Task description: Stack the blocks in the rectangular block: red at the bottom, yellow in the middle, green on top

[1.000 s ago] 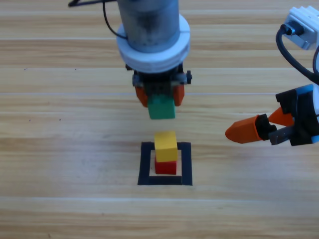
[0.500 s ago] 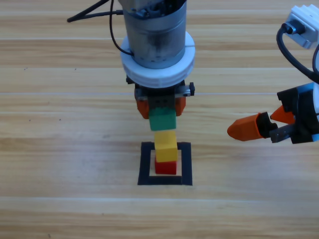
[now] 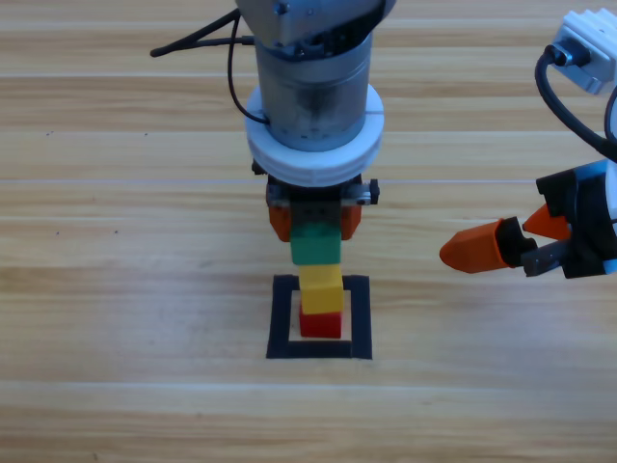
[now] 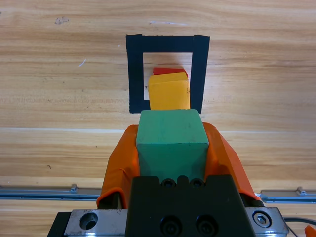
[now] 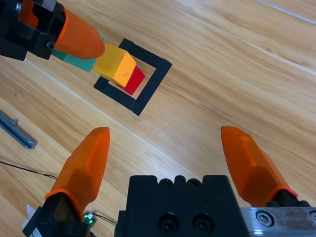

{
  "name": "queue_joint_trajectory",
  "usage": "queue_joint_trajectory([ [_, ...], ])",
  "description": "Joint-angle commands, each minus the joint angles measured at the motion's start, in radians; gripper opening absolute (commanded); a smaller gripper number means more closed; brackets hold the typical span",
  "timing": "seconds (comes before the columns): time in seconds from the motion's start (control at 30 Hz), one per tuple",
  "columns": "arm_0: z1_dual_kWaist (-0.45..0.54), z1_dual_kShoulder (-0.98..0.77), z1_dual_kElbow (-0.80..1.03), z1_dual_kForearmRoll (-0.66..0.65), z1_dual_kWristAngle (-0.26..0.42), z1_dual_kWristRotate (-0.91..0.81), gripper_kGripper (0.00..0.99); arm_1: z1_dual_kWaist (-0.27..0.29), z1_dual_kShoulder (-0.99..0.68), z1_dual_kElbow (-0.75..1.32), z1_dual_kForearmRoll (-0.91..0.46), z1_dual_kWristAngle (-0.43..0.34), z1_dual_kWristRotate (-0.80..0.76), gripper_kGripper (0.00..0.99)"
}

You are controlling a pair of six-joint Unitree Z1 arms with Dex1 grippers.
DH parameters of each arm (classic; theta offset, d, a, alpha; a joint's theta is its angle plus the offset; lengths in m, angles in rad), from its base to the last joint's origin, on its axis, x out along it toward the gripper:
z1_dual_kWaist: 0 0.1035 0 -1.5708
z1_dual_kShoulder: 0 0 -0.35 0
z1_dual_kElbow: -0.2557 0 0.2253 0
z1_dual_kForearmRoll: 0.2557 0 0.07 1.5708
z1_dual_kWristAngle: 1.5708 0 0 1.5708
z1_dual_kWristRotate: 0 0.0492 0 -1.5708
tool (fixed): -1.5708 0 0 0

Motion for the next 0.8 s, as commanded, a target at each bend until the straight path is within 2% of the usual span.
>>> queue_joint_trajectory([
  [0.03, -0.020, 0.078, -0.014, 0.002, 0.011, 0.011, 0.012, -0.024, 0.039, 0.003, -0.001, -0.005, 0.000, 0.989],
  [0.8, -0.006, 0.121, -0.030, -0.003, 0.011, 0.036, 0.011, -0.024, 0.036, 0.004, -0.001, -0.003, -0.002, 0.989],
])
